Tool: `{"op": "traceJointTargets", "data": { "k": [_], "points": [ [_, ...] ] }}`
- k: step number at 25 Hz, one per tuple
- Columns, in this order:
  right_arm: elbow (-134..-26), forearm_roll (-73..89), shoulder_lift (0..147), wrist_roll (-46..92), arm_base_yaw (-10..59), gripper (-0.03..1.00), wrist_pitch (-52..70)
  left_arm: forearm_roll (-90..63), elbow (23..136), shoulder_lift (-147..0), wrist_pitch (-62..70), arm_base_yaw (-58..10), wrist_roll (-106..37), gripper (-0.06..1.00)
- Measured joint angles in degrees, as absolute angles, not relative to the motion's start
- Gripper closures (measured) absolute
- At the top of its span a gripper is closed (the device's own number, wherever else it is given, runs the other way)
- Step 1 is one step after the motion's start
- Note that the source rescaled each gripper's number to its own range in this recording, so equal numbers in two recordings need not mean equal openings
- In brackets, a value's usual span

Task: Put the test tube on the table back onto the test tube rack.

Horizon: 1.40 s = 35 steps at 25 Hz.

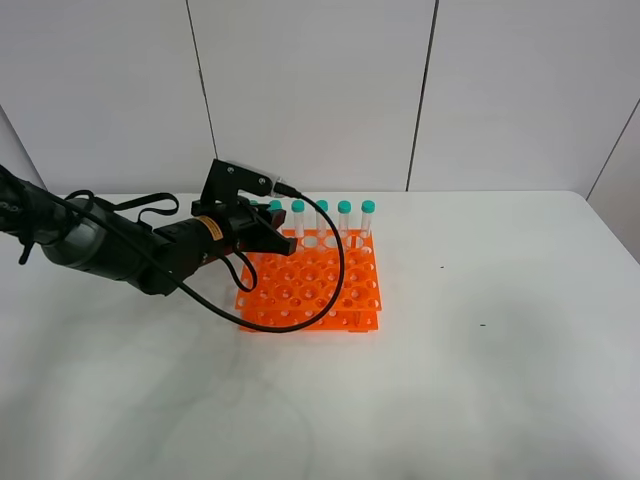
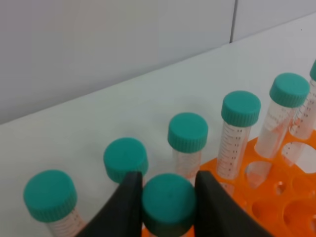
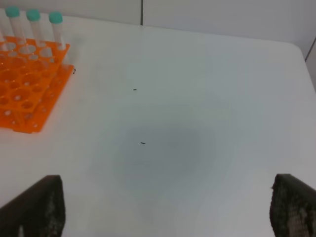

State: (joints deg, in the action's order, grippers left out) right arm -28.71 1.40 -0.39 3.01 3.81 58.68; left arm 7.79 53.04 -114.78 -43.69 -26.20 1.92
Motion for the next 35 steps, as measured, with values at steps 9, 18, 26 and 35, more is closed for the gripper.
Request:
{"op": "traceJointTargets", "data": {
  "k": [9, 18, 26, 35],
  "points": [
    [-28.71, 1.4, -0.39, 3.01, 3.81, 0.06, 58.68, 7.79, 53.04, -116.1, -44.18, -26.2, 1.92, 0.94],
    [-28.71, 1.45, -0.39, 3.01, 3.81, 0.06, 58.68, 7.79, 53.04, -116.1, -44.23, -26.2, 1.92, 0.94],
    [-28.71, 1.52, -0.39, 2.99, 3.81, 0.06, 58.68, 7.79, 53.04, -116.1, -44.24, -26.2, 2.18, 0.65],
    [-28.71, 1.57, -0.39, 2.99, 3.81, 0.06, 58.68, 7.79, 52.99, -110.95, -43.78, -27.19, 4.53, 0.59]
  ]
}}
